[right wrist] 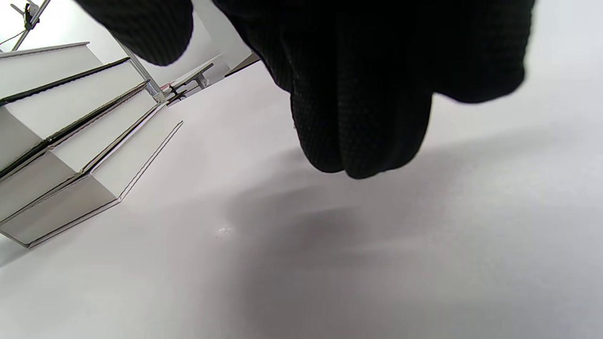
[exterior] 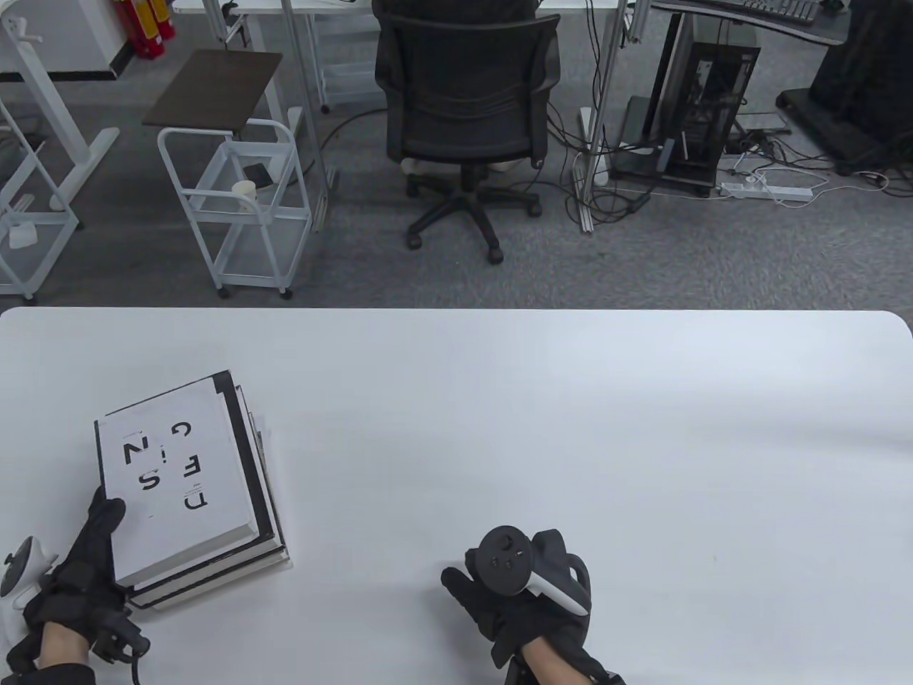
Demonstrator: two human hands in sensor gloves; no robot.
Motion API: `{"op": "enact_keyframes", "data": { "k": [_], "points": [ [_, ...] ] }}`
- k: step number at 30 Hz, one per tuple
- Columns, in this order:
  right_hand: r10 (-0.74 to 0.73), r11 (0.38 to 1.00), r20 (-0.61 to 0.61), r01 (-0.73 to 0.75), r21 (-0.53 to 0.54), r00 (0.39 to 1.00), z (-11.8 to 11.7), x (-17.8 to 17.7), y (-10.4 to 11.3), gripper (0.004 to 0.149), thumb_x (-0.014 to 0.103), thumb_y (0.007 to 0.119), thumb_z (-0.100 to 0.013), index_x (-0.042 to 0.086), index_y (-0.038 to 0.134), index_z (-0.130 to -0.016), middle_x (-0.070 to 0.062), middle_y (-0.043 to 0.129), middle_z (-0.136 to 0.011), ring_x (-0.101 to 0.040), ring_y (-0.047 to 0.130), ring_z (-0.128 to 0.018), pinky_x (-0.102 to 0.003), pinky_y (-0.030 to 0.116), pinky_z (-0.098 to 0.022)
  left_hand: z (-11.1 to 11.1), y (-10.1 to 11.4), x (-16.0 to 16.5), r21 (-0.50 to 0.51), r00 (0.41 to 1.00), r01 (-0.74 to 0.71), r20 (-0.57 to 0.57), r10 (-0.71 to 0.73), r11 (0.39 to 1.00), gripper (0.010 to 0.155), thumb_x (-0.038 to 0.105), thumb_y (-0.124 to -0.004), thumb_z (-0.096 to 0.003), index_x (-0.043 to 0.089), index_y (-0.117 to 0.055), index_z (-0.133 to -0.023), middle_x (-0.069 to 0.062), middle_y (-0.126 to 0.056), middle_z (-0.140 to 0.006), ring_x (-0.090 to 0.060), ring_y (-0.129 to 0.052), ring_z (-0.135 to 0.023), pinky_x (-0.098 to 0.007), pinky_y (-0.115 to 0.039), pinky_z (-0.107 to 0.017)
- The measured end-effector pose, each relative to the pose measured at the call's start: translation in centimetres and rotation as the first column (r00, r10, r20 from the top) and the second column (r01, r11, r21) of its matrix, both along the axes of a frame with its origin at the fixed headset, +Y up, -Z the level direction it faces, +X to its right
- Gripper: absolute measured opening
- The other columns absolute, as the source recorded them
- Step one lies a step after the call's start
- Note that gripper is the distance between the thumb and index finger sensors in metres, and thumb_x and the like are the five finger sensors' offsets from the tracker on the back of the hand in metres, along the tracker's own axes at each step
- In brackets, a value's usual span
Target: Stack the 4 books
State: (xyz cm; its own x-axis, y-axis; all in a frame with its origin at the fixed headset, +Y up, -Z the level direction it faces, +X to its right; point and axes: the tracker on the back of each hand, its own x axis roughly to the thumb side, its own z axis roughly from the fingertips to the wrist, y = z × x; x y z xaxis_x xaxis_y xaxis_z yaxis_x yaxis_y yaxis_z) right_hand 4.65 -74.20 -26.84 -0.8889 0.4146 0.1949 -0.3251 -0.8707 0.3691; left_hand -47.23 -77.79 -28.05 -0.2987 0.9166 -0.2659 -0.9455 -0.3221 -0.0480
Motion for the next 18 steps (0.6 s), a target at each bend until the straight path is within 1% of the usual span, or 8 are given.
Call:
{"op": "enact_keyframes", "data": {
  "k": [4, 5, 9, 16, 18],
  "points": [
    [-0.005, 1.000, 0.007, 0.005, 0.002, 1.000, -0.1, 0.2, 0.1, 0.069, 0.055, 0.060, -0.064, -0.002, 0.068, -0.102, -0.017, 0.099, -0.071, -0.033, 0.102, -0.047, -0.036, 0.087, -0.032, -0.5, 0.4, 1.0, -0.005, 0.998, 0.058, 0.027, -0.058, 0.998, 0.097, 0.072, -0.064, -0.0509, 0.036, 0.007, -0.106, -0.013, 0.011, -0.112, -0.055, 0.000, -0.105, -0.083, -0.022, -0.063],
    [-0.005, 1.000, 0.008, 0.005, 0.003, 1.000, -0.1, 0.2, 0.1, 0.069, 0.055, 0.060, -0.064, -0.002, 0.068, -0.102, -0.017, 0.098, -0.071, -0.033, 0.102, -0.047, -0.036, 0.087, -0.032, -0.5, 0.4, 1.2, -0.009, 0.997, 0.070, 0.034, -0.070, 0.997, 0.097, 0.073, -0.064, -0.0508, 0.035, 0.007, -0.106, -0.013, 0.010, -0.112, -0.055, -0.001, -0.106, -0.083, -0.024, -0.064],
    [-0.008, 1.000, 0.013, 0.008, 0.015, 1.000, -0.1, 0.4, 0.2, 0.069, 0.055, 0.060, -0.064, -0.002, 0.068, -0.102, -0.017, 0.099, -0.071, -0.033, 0.102, -0.047, -0.036, 0.087, -0.032, -1.1, 0.4, 2.8, -0.003, 0.996, 0.061, 0.063, -0.061, 0.998, 0.098, 0.073, -0.063, -0.0512, 0.035, 0.009, -0.106, -0.013, 0.011, -0.112, -0.055, 0.000, -0.106, -0.083, -0.024, -0.064],
    [-0.022, 0.999, 0.034, 0.021, 0.025, 0.999, -0.2, 1.0, 0.4, 0.069, 0.055, 0.060, -0.064, -0.001, 0.068, -0.102, -0.016, 0.098, -0.072, -0.033, 0.102, -0.048, -0.035, 0.088, -0.032, -2.4, 0.6, 7.3, 0.001, 0.987, 0.067, 0.145, -0.066, 0.998, 0.098, 0.072, -0.062, -0.0517, 0.034, 0.010, -0.105, -0.014, 0.011, -0.111, -0.055, 0.000, -0.105, -0.083, -0.023, -0.065],
    [-0.019, 0.999, 0.056, 0.018, 0.027, 0.998, -0.3, 1.5, 0.3, 0.069, 0.056, 0.060, -0.064, -0.001, 0.068, -0.102, -0.015, 0.098, -0.073, -0.033, 0.102, -0.050, -0.034, 0.088, -0.032, -2.8, 0.7, 8.8, 0.004, 0.980, 0.070, 0.187, -0.069, 0.998, 0.097, 0.072, -0.061, -0.0520, 0.034, 0.011, -0.105, -0.015, 0.012, -0.111, -0.055, 0.001, -0.105, -0.083, -0.023, -0.065]
  ]
}}
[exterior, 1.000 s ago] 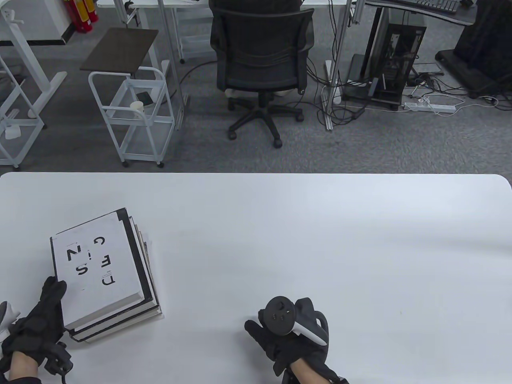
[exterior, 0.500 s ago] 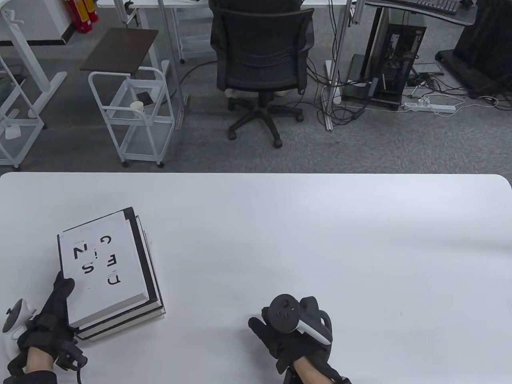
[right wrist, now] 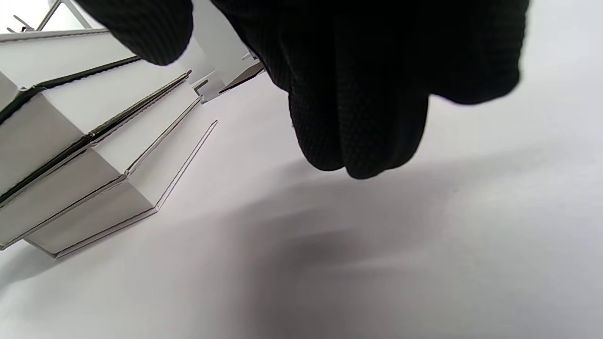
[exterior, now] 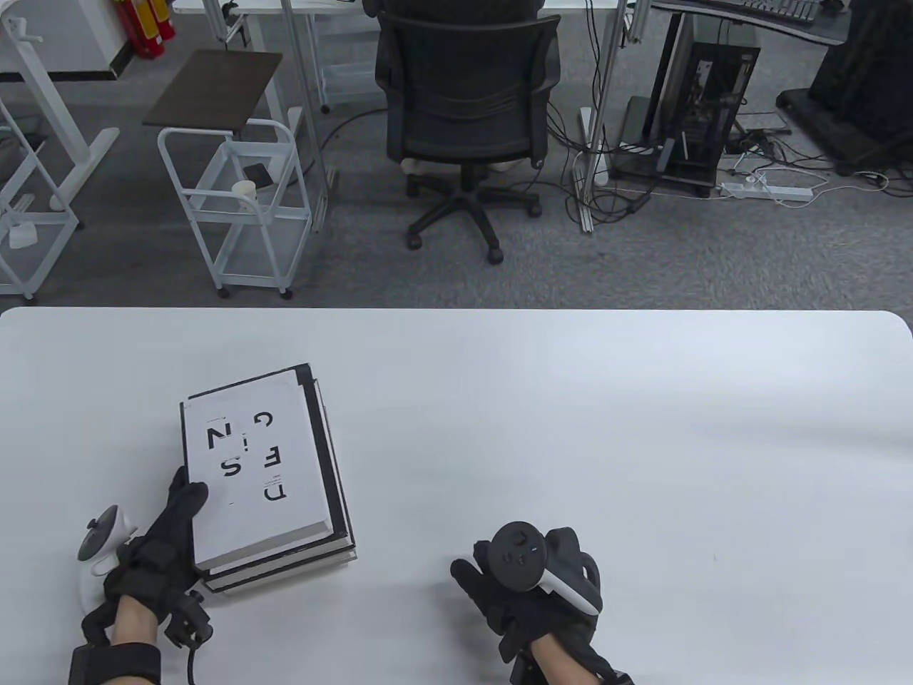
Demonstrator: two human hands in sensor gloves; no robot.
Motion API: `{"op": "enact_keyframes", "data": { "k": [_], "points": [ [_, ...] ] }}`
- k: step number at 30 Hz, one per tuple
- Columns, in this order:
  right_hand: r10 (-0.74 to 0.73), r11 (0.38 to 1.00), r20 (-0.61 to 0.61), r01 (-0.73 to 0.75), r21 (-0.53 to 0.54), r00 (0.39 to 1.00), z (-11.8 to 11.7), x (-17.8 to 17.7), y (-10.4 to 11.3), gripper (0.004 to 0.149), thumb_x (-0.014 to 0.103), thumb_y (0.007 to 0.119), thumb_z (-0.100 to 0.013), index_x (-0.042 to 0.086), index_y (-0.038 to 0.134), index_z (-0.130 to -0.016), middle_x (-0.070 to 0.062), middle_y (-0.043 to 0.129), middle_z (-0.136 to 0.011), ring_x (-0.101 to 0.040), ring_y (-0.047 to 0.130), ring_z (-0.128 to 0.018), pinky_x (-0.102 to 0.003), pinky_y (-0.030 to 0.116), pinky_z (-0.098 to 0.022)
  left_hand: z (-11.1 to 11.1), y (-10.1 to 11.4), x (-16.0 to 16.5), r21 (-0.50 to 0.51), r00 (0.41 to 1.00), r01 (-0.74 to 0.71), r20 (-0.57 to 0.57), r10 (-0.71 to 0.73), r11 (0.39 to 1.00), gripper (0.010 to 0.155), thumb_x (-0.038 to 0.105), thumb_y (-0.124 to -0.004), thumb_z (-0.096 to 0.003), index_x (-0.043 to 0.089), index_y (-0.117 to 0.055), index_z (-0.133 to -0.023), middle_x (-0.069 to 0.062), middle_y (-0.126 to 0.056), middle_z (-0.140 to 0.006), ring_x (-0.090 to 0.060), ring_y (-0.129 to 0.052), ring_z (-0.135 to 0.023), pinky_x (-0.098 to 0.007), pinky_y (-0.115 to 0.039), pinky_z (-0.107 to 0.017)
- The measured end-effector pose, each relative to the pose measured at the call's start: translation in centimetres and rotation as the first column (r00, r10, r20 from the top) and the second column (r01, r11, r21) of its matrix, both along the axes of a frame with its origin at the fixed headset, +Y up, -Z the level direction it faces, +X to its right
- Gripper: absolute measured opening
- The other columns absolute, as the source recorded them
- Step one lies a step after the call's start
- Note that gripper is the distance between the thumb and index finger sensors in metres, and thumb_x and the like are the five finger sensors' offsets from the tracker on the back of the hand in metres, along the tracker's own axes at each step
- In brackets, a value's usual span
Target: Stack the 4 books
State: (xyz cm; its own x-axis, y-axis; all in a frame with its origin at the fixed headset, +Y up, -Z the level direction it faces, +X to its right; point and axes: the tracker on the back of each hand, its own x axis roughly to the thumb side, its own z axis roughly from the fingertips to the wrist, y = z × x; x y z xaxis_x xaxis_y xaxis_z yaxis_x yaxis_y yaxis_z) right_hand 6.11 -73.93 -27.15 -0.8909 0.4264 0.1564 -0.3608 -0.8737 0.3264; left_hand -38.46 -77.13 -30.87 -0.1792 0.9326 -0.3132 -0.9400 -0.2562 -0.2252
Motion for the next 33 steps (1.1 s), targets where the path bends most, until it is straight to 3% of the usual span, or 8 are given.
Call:
{"op": "enact_keyframes", "data": {
  "k": [11, 23, 33],
  "points": [
    [0.011, 0.999, 0.156, -0.017, 0.036, 0.988, -0.5, 3.7, 0.9, 0.068, 0.055, 0.069, -0.062, 0.000, 0.068, -0.103, -0.015, 0.097, -0.076, -0.033, 0.101, -0.054, -0.034, 0.088, -0.032, -1.1, 0.3, 6.4, 0.017, 0.994, 0.020, 0.109, -0.021, 1.000, 0.097, 0.071, -0.059, -0.0528, 0.031, 0.013, -0.104, -0.017, 0.013, -0.109, -0.056, 0.000, -0.104, -0.084, -0.024, -0.065],
    [0.017, 0.996, 0.237, -0.037, 0.078, 0.971, -0.3, 5.7, 1.7, 0.064, 0.040, 0.077, -0.062, 0.007, 0.055, -0.112, -0.024, 0.073, -0.101, -0.047, 0.077, -0.086, -0.048, 0.076, -0.056, 0.3, 0.1, 13.6, 0.040, 0.974, 0.028, 0.223, -0.036, 0.999, 0.097, 0.071, -0.055, -0.0528, 0.029, 0.018, -0.100, -0.018, 0.017, -0.106, -0.056, 0.004, -0.103, -0.084, -0.024, -0.064],
    [-0.017, 0.999, 0.272, 0.003, 0.054, 0.962, -0.3, 7.2, 1.6, 0.062, 0.038, 0.077, -0.061, 0.008, 0.056, -0.111, -0.023, 0.072, -0.103, -0.047, 0.074, -0.089, -0.051, 0.074, -0.059, 1.4, 0.0, 17.4, 0.037, 0.939, 0.010, 0.344, -0.023, 0.999, 0.097, 0.071, -0.053, -0.0533, 0.029, 0.022, -0.097, -0.017, 0.021, -0.104, -0.056, 0.007, -0.101, -0.084, -0.022, -0.063]
  ]
}}
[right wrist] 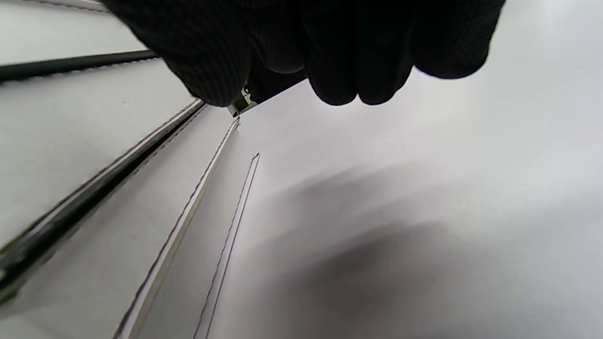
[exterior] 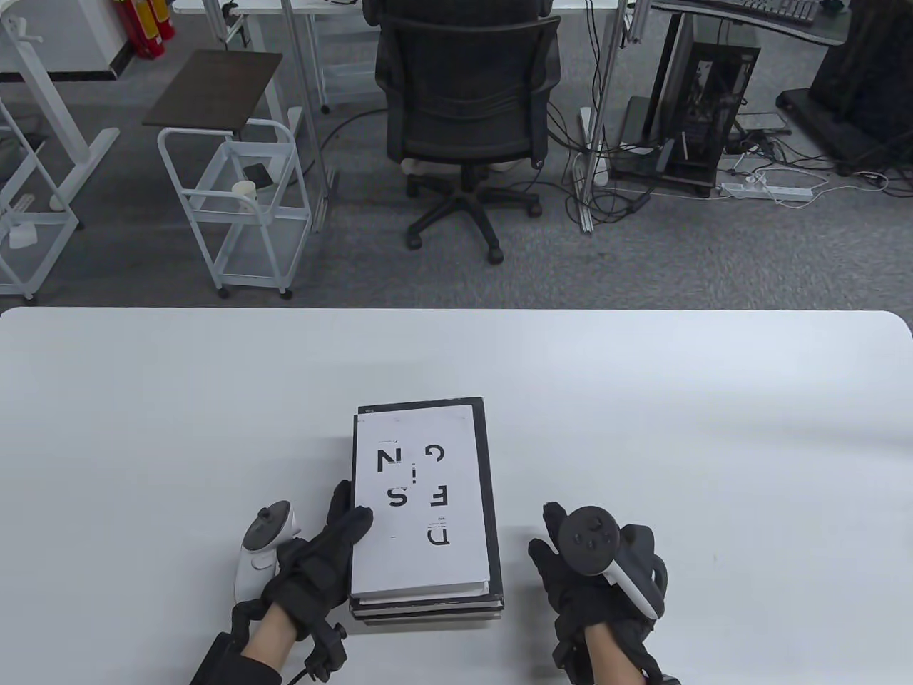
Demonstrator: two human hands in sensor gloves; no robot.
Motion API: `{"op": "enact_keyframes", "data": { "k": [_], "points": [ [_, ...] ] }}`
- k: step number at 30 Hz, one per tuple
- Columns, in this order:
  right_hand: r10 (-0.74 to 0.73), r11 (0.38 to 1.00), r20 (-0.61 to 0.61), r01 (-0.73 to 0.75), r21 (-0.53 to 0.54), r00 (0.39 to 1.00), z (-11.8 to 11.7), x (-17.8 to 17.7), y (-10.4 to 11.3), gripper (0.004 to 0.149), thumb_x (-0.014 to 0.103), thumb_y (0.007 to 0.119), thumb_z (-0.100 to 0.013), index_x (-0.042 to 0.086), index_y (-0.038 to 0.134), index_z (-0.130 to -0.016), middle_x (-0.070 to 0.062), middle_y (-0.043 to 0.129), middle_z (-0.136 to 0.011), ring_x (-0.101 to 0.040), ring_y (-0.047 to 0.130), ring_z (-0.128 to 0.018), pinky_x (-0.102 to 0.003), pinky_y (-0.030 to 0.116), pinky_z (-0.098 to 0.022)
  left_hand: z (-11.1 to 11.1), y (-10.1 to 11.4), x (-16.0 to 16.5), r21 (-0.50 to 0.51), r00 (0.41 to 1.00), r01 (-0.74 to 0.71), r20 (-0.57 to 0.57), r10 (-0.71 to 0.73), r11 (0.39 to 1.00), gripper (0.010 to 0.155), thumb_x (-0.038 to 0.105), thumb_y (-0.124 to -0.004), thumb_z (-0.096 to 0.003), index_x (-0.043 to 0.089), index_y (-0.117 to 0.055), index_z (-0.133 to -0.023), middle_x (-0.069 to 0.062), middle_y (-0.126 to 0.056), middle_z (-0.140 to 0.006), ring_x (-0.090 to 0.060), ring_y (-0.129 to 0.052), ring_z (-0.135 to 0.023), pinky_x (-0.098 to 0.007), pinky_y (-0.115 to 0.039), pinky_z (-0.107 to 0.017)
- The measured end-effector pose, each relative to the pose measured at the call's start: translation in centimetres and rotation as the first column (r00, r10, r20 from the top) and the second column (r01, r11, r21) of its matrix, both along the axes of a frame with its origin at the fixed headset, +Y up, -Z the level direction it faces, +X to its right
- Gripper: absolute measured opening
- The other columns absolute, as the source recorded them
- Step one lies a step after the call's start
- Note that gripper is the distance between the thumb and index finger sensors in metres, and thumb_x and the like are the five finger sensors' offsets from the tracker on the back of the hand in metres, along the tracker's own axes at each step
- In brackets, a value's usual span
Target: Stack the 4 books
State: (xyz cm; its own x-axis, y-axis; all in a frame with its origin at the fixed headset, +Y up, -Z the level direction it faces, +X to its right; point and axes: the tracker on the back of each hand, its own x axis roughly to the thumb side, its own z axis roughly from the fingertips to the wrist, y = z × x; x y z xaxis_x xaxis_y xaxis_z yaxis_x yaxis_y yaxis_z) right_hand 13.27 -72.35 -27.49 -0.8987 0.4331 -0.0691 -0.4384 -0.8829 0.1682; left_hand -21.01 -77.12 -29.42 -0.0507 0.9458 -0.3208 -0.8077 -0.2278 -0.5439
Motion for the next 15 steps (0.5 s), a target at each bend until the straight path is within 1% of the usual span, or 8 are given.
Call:
{"op": "enact_keyframes", "data": {
  "k": [6, 9, 12, 15],
  "points": [
    [-0.013, 1.000, 0.004, 0.013, -0.004, 1.000, 0.0, 0.2, 0.0, 0.062, 0.038, 0.077, -0.061, 0.008, 0.057, -0.111, -0.023, 0.072, -0.103, -0.048, 0.074, -0.089, -0.052, 0.074, -0.060, 0.4, -0.2, 0.9, 0.002, 1.000, -0.005, 0.022, 0.005, 1.000, 0.096, 0.071, -0.053, -0.0536, 0.029, 0.022, -0.097, -0.017, 0.021, -0.103, -0.055, 0.007, -0.101, -0.084, -0.021, -0.063],
    [-0.012, 1.000, -0.005, 0.012, -0.007, 1.000, 0.0, 0.1, 0.0, 0.062, 0.039, 0.077, -0.061, 0.009, 0.057, -0.111, -0.023, 0.071, -0.104, -0.048, 0.073, -0.090, -0.053, 0.073, -0.060, 0.4, -0.1, 0.8, 0.001, 1.000, 0.008, 0.018, -0.008, 1.000, 0.097, 0.071, -0.053, -0.0536, 0.028, 0.022, -0.097, -0.017, 0.020, -0.104, -0.055, 0.006, -0.101, -0.082, -0.020, -0.065],
    [0.019, 1.000, -0.034, -0.018, 0.025, 0.999, 0.3, -0.4, 0.0, 0.062, 0.039, 0.077, -0.061, 0.009, 0.056, -0.112, -0.023, 0.071, -0.104, -0.048, 0.073, -0.090, -0.053, 0.073, -0.061, 0.4, 0.5, 0.3, 0.020, 0.996, 0.086, -0.008, -0.086, 0.996, 0.097, 0.070, -0.054, -0.0539, 0.028, 0.024, -0.095, -0.016, 0.019, -0.104, -0.056, 0.000, -0.103, -0.081, -0.021, -0.065],
    [0.052, 0.997, -0.057, -0.049, 0.055, 0.997, 0.5, -0.9, 0.1, 0.064, 0.040, 0.076, -0.061, 0.010, 0.054, -0.112, -0.022, 0.070, -0.105, -0.047, 0.072, -0.091, -0.054, 0.072, -0.062, 0.6, 1.3, -0.5, 0.021, 0.986, 0.159, -0.048, -0.158, 0.987, 0.095, 0.071, -0.053, -0.0540, 0.028, 0.022, -0.095, -0.016, 0.017, -0.105, -0.056, -0.002, -0.103, -0.080, -0.021, -0.065]
  ]
}}
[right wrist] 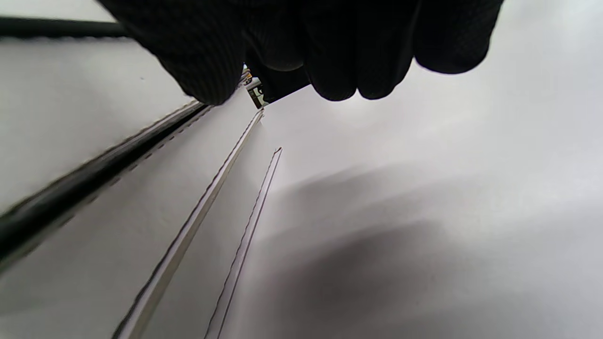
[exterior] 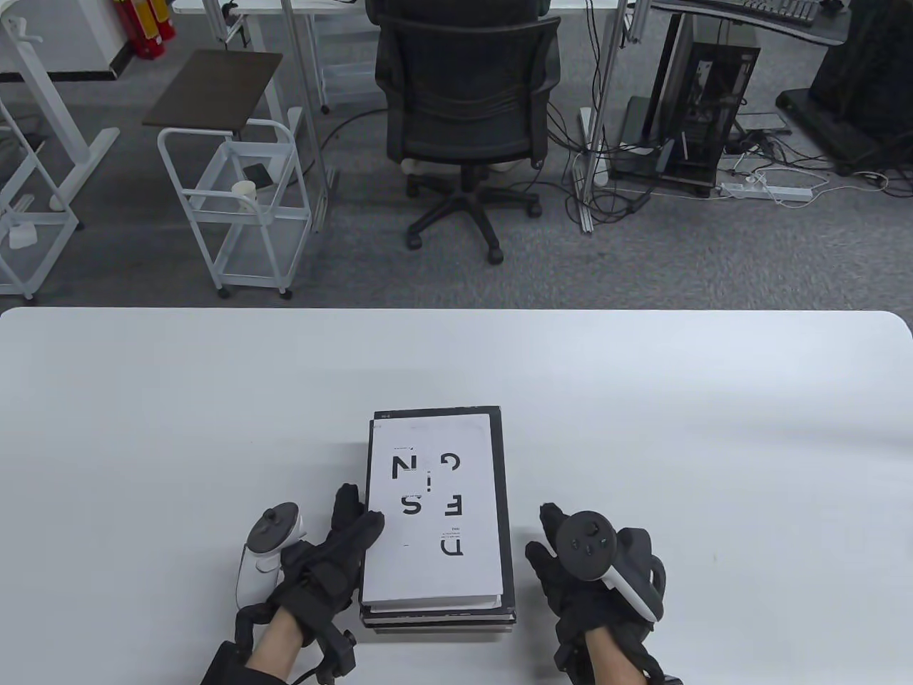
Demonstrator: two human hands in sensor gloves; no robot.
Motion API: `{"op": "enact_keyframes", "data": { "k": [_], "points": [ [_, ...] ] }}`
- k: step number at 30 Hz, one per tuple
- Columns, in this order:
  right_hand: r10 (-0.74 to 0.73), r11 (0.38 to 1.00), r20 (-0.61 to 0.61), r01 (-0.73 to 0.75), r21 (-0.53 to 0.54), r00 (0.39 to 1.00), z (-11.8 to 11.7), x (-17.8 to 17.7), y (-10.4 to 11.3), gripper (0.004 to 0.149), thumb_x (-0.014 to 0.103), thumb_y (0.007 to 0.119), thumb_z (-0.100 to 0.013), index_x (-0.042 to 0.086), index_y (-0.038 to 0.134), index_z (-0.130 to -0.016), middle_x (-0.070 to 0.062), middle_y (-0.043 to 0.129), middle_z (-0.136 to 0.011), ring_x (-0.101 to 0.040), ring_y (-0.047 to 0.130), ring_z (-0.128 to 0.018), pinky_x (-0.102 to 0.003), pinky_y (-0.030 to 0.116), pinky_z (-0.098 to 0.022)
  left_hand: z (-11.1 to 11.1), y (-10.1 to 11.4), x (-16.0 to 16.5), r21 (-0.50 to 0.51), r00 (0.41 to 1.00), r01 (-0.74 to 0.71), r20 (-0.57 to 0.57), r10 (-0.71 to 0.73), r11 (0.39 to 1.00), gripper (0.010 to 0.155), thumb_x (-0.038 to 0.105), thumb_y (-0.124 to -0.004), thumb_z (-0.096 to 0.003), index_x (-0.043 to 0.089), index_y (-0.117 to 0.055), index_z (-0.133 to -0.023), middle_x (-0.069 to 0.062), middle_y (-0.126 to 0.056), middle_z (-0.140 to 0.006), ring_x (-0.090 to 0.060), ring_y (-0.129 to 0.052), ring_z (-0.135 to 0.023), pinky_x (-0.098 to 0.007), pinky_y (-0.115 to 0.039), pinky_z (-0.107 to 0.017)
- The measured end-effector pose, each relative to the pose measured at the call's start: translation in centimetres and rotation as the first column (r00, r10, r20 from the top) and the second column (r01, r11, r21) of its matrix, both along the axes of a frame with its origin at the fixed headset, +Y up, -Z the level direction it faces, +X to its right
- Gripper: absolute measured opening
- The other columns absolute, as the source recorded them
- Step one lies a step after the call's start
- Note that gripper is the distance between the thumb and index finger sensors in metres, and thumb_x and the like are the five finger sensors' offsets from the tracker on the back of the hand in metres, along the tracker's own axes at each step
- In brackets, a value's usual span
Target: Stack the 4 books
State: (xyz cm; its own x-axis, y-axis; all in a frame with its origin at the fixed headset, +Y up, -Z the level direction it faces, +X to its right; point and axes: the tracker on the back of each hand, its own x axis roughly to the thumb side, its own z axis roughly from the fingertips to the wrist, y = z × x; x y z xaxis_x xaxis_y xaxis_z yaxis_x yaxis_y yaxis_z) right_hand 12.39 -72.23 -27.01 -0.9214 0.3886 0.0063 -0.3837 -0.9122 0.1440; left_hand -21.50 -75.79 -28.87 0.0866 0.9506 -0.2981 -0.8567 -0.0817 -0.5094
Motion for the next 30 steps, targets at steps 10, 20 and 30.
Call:
{"op": "enact_keyframes", "data": {
  "k": [10, 20, 30],
  "points": [
    [0.061, 0.988, -0.011, -0.059, 0.144, 0.998, 0.9, -1.0, 0.8, 0.062, 0.036, 0.075, -0.062, 0.013, 0.049, -0.114, -0.019, 0.064, -0.109, -0.047, 0.064, -0.098, -0.060, 0.064, -0.068, 2.3, 3.7, -5.0, 0.156, 0.913, 0.363, -0.258, -0.317, 0.919, 0.080, 0.053, -0.057, -0.0560, 0.020, -0.003, -0.106, -0.018, -0.004, -0.110, -0.050, -0.012, -0.104, -0.072, -0.022, -0.070],
    [0.149, 0.983, 0.059, -0.155, 0.097, 0.987, 0.4, -0.6, -0.8, 0.072, 0.042, 0.077, -0.061, 0.022, 0.036, -0.117, -0.014, 0.042, -0.119, -0.043, 0.032, -0.110, -0.072, 0.039, -0.077, 2.6, 2.4, -3.5, 0.323, 0.645, 0.763, -0.344, -0.682, 0.559, 0.075, 0.051, -0.060, -0.0543, 0.025, -0.016, -0.109, -0.012, -0.008, -0.112, -0.042, -0.003, -0.104, -0.070, -0.015, -0.071],
    [0.157, 0.987, 0.113, -0.160, 0.018, 0.981, -0.2, -0.2, -2.5, 0.081, 0.057, 0.070, -0.061, 0.023, 0.024, -0.118, -0.013, 0.024, -0.121, -0.039, 0.012, -0.110, -0.075, 0.023, -0.078, 2.0, 0.5, -2.8, 0.307, 0.580, 0.809, -0.289, -0.761, 0.501, 0.077, 0.054, -0.061, -0.0532, 0.031, -0.013, -0.109, -0.008, -0.001, -0.111, -0.038, 0.005, -0.103, -0.067, -0.009, -0.071]
  ]
}}
